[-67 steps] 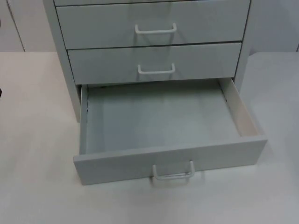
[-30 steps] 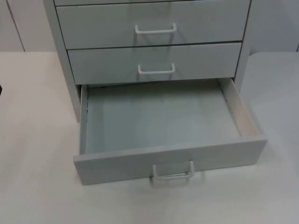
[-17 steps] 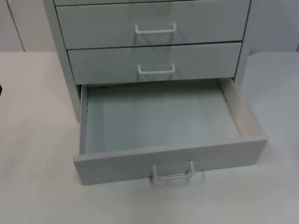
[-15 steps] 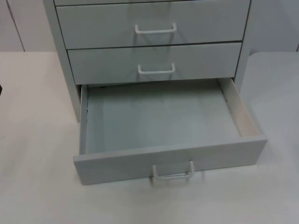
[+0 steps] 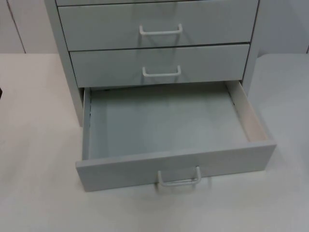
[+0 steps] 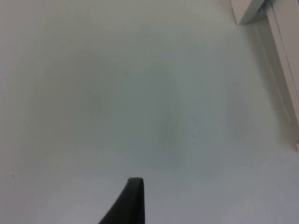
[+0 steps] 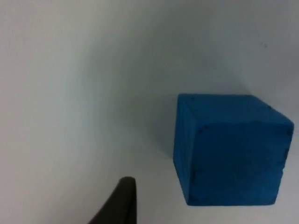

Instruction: Open the drawer with the left hand, place the block into the drawer with the right hand, then close the drawer with the left hand.

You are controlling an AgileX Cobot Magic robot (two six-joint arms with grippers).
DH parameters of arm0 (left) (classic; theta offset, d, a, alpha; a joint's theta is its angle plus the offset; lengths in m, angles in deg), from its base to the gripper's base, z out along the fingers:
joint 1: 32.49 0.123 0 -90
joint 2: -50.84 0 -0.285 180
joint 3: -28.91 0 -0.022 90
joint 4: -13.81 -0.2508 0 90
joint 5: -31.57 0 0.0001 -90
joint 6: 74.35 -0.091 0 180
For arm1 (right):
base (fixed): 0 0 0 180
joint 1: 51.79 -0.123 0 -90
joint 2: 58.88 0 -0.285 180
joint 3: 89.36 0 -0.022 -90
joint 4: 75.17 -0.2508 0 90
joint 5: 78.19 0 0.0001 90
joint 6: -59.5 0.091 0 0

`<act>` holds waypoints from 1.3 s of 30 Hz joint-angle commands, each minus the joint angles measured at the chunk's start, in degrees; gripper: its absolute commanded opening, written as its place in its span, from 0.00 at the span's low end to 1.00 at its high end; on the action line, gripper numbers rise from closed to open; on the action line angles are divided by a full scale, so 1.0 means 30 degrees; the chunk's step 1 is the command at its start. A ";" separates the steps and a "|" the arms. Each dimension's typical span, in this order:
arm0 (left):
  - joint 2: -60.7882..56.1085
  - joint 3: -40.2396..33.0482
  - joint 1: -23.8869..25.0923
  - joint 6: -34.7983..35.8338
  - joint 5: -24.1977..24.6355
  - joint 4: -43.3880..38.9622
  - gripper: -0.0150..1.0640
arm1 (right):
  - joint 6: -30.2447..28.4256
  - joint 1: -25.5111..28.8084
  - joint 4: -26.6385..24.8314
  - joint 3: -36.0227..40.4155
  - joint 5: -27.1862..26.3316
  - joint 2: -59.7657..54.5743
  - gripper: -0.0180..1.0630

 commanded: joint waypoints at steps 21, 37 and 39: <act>-0.0139 -0.0060 0.0033 -0.0006 -0.0218 0.0038 0.99 | -0.0001 0.0096 -0.0746 -0.0038 -0.1779 -0.4768 0.99; -0.0139 -0.0060 0.0033 -0.0006 -0.0218 0.0128 0.99 | 0.1599 0.0096 0.1785 -0.0159 -0.0833 -0.4916 0.19; -0.0139 -0.0060 0.0033 -0.0006 -0.0218 0.0128 0.99 | 0.1960 0.0096 0.1828 -0.0478 -0.0380 -0.4751 0.09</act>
